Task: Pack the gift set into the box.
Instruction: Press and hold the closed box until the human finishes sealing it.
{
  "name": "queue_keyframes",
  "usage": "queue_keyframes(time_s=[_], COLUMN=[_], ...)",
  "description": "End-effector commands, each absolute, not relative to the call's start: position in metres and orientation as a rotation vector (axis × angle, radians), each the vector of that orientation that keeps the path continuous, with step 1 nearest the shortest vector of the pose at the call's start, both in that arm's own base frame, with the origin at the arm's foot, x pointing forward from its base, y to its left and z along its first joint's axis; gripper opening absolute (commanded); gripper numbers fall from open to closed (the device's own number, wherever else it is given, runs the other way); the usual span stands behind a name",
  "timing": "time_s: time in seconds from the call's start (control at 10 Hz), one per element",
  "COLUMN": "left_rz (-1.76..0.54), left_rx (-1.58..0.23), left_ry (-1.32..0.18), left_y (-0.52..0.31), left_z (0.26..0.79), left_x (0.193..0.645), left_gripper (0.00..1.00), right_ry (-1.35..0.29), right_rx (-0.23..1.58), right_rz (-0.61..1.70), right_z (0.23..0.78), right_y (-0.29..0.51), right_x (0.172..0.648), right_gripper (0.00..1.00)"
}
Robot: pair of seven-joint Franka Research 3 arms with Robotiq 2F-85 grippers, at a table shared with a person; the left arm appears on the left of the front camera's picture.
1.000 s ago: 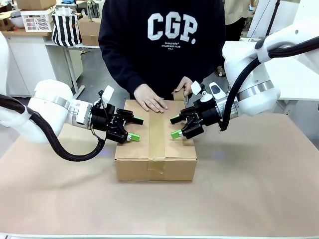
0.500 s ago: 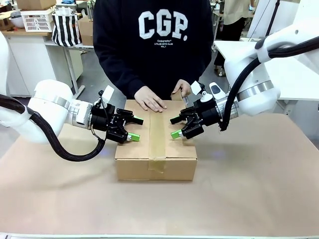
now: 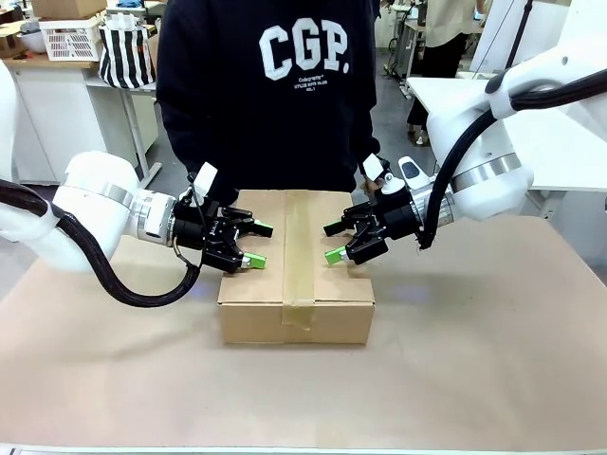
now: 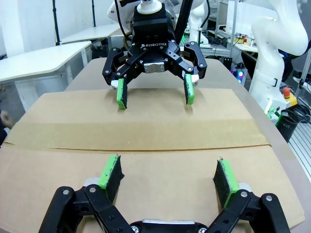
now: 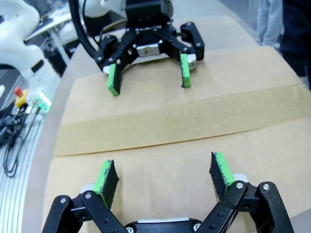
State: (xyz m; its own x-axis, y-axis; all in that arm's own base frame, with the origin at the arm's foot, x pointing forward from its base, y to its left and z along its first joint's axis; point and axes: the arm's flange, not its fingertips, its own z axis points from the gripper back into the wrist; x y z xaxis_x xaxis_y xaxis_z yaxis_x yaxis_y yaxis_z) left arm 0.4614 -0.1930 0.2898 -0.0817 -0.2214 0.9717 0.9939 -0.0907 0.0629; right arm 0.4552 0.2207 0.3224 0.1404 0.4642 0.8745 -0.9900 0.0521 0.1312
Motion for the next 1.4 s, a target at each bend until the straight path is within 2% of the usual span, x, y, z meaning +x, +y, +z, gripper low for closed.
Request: queue_keyframes(time_s=[0.0,0.7,0.9,1.0,1.2,1.3], left_rz=[-1.431,-1.422,-1.307,-1.188,-0.971,-0.793], left_rx=[-1.049,-1.063,-1.149,-1.231,-1.397,-1.481], left_ry=[-1.068,-1.05,-1.009,-0.924,-0.884,-0.823], left_y=[-0.193,-0.193,-0.186,-0.181,-0.162,-0.146], left_z=[0.288,0.29,0.305,0.318,0.351,0.362], left_x=[0.461,0.461,0.464,0.466,0.46,0.458], left_gripper=[1.0,1.0,1.0,1.0,1.0,1.0], right_ry=[-0.747,-0.759,-0.664,-0.635,-0.562,-0.517], right_rx=[0.898,0.898,0.955,0.994,1.093,1.149], right_rz=[1.291,1.285,1.128,1.022,0.846,0.727], right_z=[0.32,0.322,0.34,0.359,0.389,0.398], right_y=[0.218,0.221,0.216,0.209,0.186,0.169], right_x=[0.455,0.455,0.462,0.465,0.47,0.472], right_gripper=[1.0,1.0,1.0,1.0,1.0,1.0])
